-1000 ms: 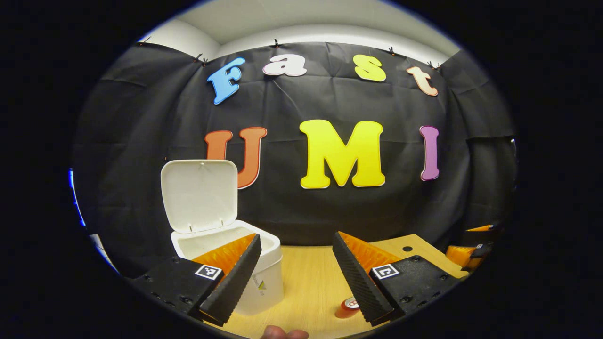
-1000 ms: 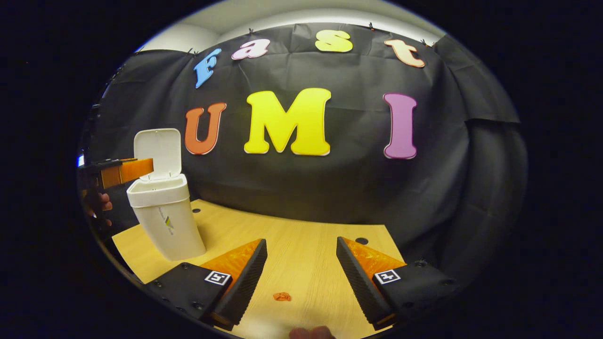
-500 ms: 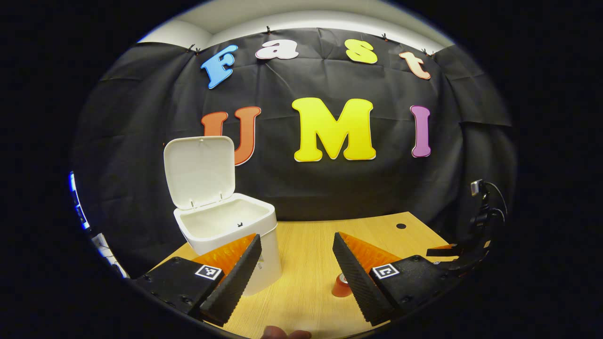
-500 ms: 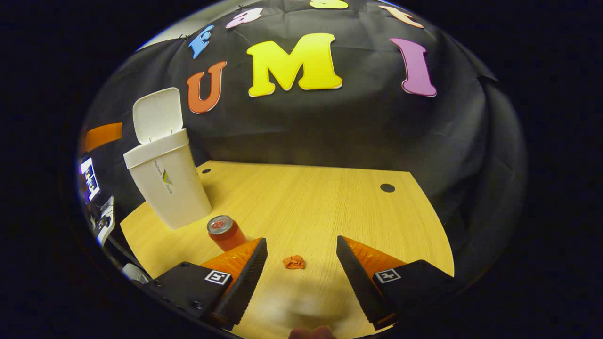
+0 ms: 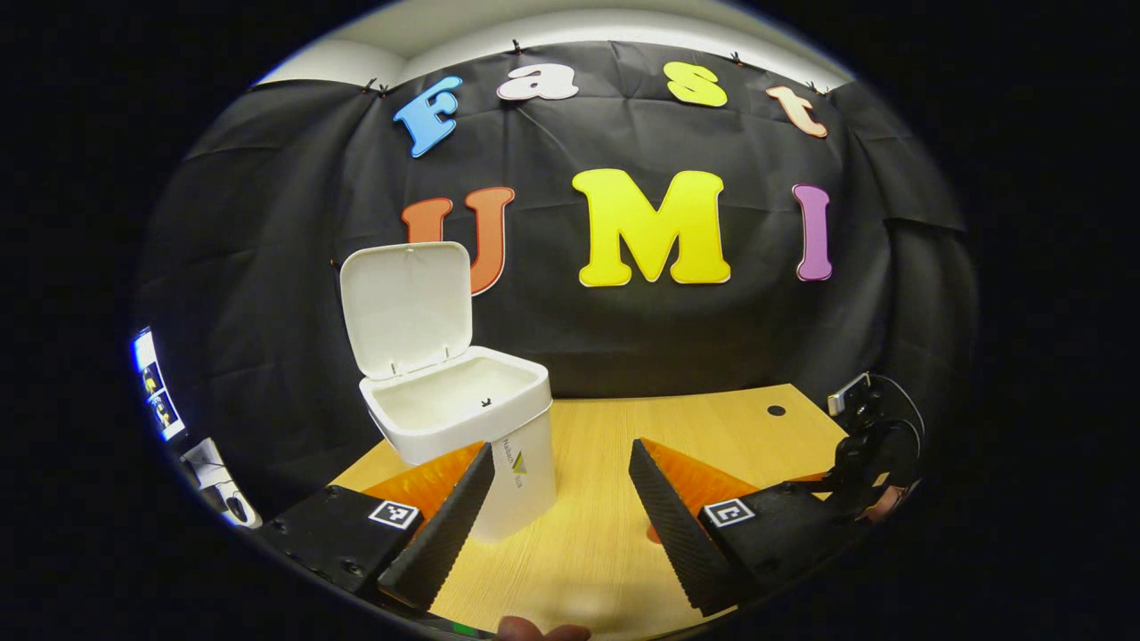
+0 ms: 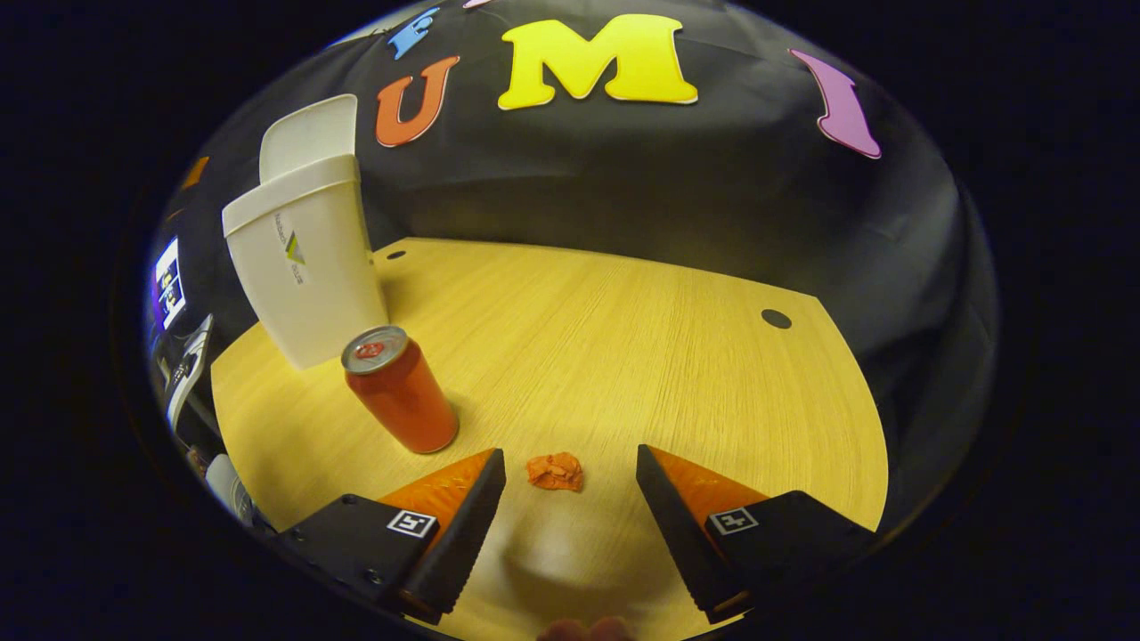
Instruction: Press the lid of the desktop garbage bin to open it, pick up the crumpled paper on the desktop and throw it into the bin, then pick up the pop can on the desktop and drop it into the bin, and finally close the garbage bin lid.
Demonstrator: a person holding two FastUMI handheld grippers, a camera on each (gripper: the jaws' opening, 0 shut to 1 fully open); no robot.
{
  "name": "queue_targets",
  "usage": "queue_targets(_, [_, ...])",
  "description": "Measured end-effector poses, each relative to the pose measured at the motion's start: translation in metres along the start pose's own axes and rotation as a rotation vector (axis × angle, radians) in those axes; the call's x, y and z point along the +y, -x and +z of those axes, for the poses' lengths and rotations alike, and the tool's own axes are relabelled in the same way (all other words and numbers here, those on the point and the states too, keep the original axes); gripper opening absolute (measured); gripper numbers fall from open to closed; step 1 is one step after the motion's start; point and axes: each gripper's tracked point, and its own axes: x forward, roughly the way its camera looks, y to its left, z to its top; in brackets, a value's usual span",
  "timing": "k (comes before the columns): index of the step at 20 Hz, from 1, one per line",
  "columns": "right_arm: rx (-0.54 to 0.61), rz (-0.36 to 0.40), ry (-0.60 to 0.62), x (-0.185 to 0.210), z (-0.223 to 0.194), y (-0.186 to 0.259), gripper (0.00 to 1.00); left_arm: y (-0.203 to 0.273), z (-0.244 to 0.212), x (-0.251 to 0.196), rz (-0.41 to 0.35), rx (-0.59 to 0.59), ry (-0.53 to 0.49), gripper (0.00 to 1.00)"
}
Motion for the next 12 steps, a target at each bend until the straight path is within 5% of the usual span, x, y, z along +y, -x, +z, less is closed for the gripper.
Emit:
queue_targets(10, [0.098,0.015,0.052,0.011,-0.025,-0.041,0.95,0.003,-0.016,0.013,0.052,0.030,0.014,1.00])
queue_targets(12, [0.118,0.026,0.041,0.013,-0.029,-0.044,0.86,0.003,-0.017,0.018,0.061,0.034,0.015,1.00])
